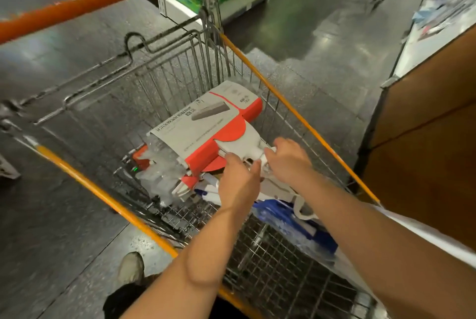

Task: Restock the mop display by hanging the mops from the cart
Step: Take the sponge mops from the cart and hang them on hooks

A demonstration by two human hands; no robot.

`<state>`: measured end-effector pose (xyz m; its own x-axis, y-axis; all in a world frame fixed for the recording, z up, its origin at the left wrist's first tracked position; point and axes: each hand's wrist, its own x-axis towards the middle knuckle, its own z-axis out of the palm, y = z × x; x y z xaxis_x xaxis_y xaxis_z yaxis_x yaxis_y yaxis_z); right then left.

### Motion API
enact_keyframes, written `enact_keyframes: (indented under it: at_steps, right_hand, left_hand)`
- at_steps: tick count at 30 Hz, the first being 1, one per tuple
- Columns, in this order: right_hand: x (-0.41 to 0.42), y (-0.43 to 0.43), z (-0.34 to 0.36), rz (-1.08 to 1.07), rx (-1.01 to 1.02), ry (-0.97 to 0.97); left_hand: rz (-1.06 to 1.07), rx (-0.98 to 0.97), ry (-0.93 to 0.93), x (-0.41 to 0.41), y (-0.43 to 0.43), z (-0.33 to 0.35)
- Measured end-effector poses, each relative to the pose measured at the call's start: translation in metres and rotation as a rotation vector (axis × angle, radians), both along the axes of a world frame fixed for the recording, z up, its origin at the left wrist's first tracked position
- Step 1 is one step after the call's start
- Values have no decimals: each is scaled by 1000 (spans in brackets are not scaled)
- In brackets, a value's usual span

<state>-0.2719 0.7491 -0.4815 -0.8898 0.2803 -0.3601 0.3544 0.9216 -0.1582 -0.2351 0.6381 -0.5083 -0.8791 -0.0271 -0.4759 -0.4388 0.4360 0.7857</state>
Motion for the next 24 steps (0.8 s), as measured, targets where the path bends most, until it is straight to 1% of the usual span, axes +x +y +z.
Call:
enact_keyframes:
  at_steps: [3, 7, 10, 13, 16, 19, 21, 24]
  right_hand:
    - [-4, 3, -5, -24, -36, -9]
    - [-12, 8, 1, -19, -125, -78]
    - [-13, 11, 0, -40, -251, -99]
    - [-13, 16, -1, -48, -323, -118]
    - [-15, 23, 4, -58, -419, -152]
    - [-17, 28, 2, -101, -505, -197]
    - [-18, 27, 0, -95, -506, -230]
    - [-16, 25, -5, -105, -498, -199]
  left_hand:
    - [122, 172, -80, -1, -1, -8]
    - [152, 353, -161, 0, 2, -15]
    - [185, 498, -182, 1, 7, -20]
    - [158, 566, -185, 0, 11, -22]
    - [206, 697, -217, 1, 16, -23]
    - [232, 751, -212, 4, 20, -23]
    - [267, 789, -215, 5, 21, -23]
    - [343, 835, -220, 7, 23, -22]
